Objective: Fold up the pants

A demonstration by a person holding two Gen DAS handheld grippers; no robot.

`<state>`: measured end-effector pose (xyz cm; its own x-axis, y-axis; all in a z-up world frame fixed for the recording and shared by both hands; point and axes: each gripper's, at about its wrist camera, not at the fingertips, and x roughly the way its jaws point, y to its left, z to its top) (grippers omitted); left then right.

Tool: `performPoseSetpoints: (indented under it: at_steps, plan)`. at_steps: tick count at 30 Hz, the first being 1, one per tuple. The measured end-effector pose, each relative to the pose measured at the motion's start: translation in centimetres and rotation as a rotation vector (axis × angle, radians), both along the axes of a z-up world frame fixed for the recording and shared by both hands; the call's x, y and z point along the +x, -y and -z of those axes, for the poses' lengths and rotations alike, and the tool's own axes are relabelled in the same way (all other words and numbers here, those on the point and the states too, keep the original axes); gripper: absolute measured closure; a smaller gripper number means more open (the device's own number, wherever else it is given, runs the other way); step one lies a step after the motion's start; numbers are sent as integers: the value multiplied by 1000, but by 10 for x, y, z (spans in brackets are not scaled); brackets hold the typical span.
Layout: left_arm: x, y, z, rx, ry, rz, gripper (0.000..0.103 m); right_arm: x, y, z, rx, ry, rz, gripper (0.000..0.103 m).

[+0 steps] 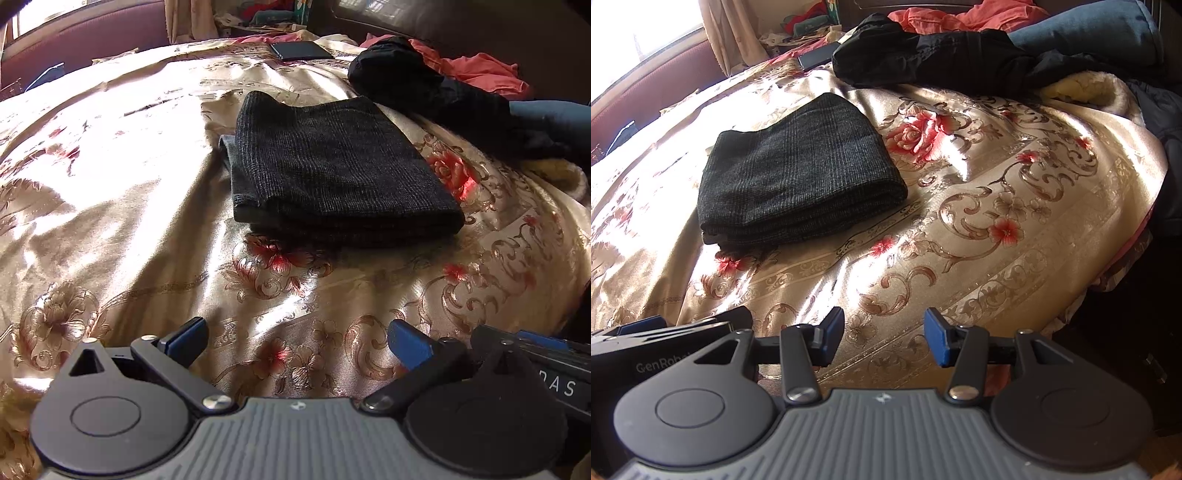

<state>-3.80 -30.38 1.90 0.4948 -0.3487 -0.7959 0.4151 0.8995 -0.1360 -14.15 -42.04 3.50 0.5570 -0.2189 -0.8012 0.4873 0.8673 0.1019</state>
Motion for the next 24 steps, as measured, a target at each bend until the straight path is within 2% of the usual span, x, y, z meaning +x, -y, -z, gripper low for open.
performPoseSetpoints:
  at_steps: [24]
  plan:
    - [-1,1,0,5,1,6,0,-2,-1,-2,-4,5,5,54]
